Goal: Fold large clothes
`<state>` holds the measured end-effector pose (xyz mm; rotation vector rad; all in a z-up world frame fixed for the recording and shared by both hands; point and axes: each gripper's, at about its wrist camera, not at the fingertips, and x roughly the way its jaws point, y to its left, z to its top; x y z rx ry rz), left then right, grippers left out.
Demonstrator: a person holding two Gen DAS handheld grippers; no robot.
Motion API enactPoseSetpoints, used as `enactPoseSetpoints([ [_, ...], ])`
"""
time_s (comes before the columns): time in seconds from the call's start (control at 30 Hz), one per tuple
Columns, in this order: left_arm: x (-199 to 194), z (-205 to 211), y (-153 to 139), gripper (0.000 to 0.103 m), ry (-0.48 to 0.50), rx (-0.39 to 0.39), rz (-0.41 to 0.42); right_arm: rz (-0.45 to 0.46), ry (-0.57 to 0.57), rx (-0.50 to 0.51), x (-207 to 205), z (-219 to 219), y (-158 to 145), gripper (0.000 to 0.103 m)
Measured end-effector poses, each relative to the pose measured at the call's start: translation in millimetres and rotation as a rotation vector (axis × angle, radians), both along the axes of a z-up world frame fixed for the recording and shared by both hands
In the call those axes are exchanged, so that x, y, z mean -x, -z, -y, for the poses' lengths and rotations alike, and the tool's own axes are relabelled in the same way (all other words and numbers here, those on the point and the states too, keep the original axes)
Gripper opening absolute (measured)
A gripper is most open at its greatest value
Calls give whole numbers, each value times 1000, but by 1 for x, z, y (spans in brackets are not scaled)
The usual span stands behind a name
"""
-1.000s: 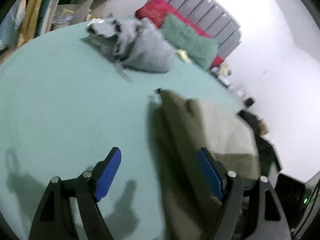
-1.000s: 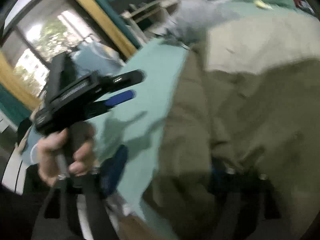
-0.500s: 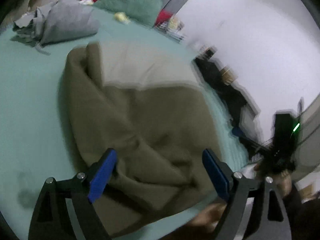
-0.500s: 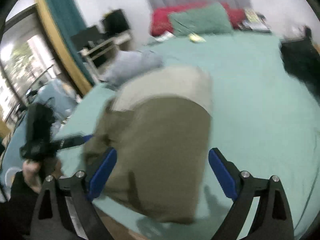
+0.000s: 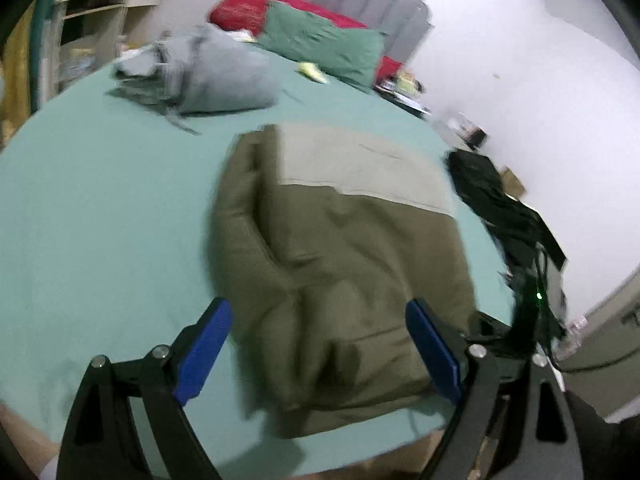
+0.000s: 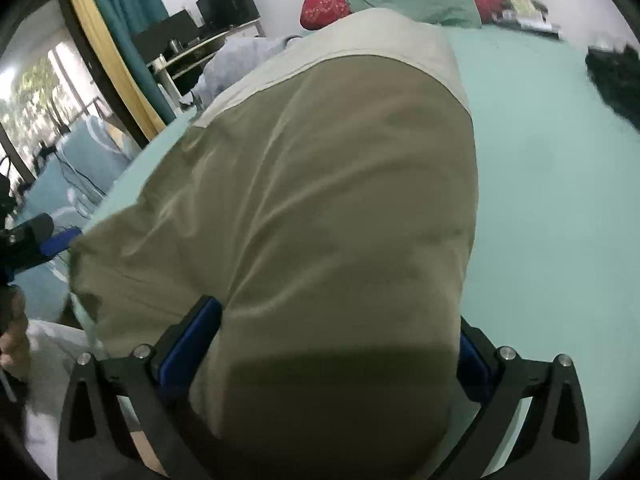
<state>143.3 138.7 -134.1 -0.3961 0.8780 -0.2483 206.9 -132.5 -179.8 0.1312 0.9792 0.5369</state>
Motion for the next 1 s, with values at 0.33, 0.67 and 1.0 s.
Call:
enactPoseSetpoints([
  [0.33, 0, 24, 36, 62, -64, -105, -137, -139, -41, -391, 16, 56, 14, 83],
  [0.67, 61, 23, -4, 70, -110, 27, -16, -117, -143, -135, 35, 49, -23, 33],
  [1.0, 45, 34, -14, 73, -75, 86, -35, -139, -111, -25, 76, 84, -30, 42],
])
